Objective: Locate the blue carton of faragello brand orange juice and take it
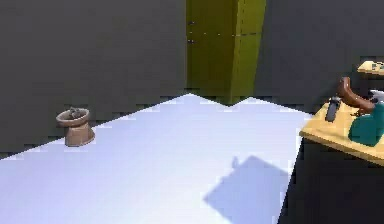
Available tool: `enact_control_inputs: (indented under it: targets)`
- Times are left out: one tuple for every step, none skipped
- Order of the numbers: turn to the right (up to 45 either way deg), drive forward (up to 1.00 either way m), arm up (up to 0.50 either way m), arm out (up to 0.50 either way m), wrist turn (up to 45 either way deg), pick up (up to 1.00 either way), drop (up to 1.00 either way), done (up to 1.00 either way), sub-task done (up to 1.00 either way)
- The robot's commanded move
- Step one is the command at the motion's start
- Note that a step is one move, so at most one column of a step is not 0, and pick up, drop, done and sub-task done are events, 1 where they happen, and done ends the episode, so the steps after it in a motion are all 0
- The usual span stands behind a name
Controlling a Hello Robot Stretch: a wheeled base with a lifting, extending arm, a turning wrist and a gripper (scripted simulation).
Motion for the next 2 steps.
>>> enact_control_inputs:
  targets:
    - [42.0,0.0,0.0,0.0,0.0,0.0,0.0,0.0,0.0]
    - [3.0,0.0,0.0,0.0,0.0,0.0,0.0,0.0,0.0]
